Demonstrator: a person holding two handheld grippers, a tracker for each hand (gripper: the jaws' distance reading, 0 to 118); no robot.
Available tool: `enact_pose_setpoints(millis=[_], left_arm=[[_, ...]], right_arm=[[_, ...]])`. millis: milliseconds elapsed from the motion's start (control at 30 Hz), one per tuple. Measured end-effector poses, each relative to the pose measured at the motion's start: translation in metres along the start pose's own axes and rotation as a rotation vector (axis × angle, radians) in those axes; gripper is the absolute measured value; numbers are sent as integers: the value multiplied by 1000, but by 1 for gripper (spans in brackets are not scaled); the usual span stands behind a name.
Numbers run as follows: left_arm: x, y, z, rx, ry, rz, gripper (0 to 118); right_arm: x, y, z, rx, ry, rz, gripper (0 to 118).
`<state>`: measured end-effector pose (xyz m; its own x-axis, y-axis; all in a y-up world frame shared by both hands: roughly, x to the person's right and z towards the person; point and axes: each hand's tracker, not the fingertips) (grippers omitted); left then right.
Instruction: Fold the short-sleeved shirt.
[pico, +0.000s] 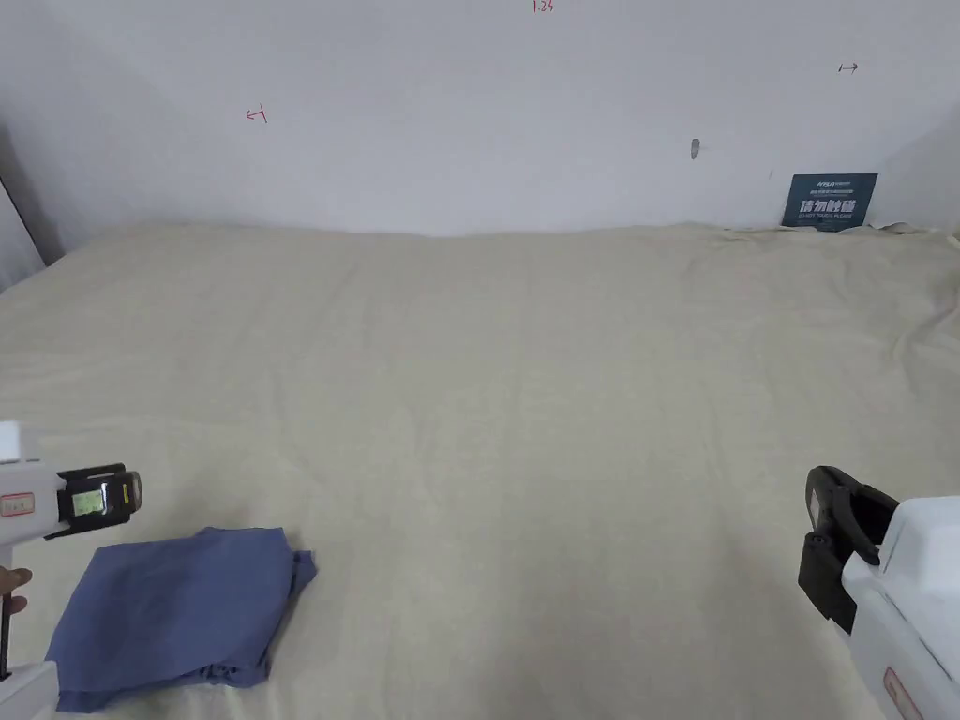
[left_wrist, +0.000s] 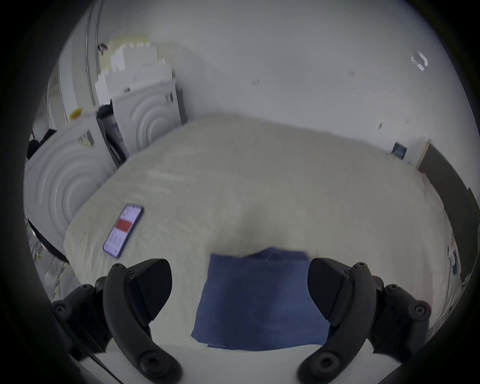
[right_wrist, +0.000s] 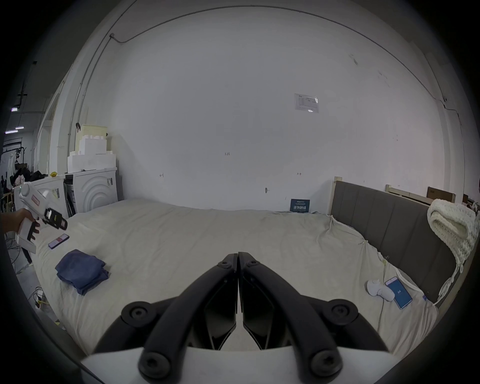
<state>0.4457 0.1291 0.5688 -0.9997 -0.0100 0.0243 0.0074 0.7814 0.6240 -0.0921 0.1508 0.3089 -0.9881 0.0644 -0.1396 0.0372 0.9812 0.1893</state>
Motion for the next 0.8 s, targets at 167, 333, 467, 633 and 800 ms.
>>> enact_pose_setpoints(millis=[167, 333, 467, 633, 800], left_arm=[[34, 4, 49, 215, 41, -70, 105], [76, -8, 93, 451, 59, -116, 70], [112, -23, 114, 544, 37, -134, 22], [143, -42, 117, 597, -69, -129, 7], [174, -63, 111, 645, -96, -153, 0]], right_arm=[[7, 8, 4, 37, -2, -4, 0], [13, 14, 6, 62, -3, -7, 0], [16, 17, 9, 74, -5, -9, 0], [27, 7, 4, 87, -10, -24, 0], [32, 1, 4, 93, -15, -42, 0]])
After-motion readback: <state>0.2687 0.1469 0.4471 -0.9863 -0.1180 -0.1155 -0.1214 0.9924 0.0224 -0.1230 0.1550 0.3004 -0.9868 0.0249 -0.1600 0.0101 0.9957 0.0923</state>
